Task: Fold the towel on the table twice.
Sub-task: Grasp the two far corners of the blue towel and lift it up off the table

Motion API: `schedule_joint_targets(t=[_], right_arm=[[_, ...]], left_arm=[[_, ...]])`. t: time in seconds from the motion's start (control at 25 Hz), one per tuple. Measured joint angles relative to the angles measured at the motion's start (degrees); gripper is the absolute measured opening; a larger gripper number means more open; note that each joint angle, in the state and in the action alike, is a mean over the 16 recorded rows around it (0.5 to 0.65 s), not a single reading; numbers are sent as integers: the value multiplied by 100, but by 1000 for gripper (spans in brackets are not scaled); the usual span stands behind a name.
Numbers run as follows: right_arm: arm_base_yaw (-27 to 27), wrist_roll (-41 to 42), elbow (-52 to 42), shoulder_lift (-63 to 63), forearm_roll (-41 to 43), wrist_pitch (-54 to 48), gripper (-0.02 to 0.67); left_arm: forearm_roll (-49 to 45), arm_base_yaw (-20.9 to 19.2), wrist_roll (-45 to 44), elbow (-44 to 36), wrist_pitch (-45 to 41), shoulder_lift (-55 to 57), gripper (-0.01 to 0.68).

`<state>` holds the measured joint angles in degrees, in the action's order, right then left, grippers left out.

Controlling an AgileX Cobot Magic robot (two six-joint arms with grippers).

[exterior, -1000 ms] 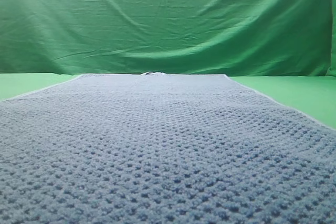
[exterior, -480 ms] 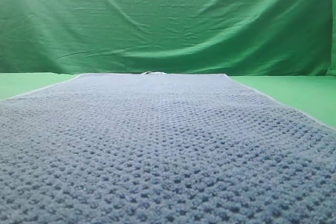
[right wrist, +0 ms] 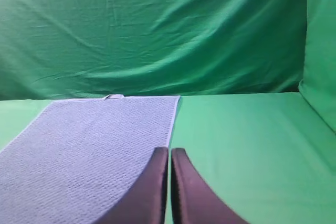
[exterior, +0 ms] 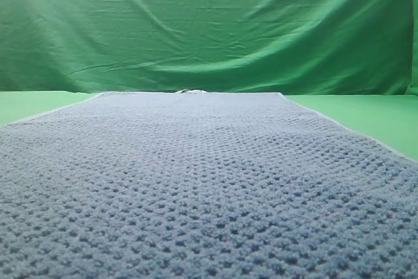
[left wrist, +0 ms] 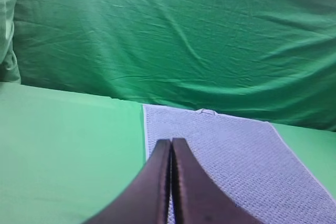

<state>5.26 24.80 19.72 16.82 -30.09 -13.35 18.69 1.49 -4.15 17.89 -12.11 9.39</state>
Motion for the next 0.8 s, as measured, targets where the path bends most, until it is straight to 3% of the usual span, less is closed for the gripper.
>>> schedule_joint_targets(t=[0.36, 0.8], right_arm=[[33, 145, 359, 651, -146, 125, 0], [113, 172, 1883, 2730, 126, -1435, 0]], left_arm=[[-39, 0, -12, 281, -189, 244, 0], [-332, 265, -30, 1399, -1373, 1766, 0]])
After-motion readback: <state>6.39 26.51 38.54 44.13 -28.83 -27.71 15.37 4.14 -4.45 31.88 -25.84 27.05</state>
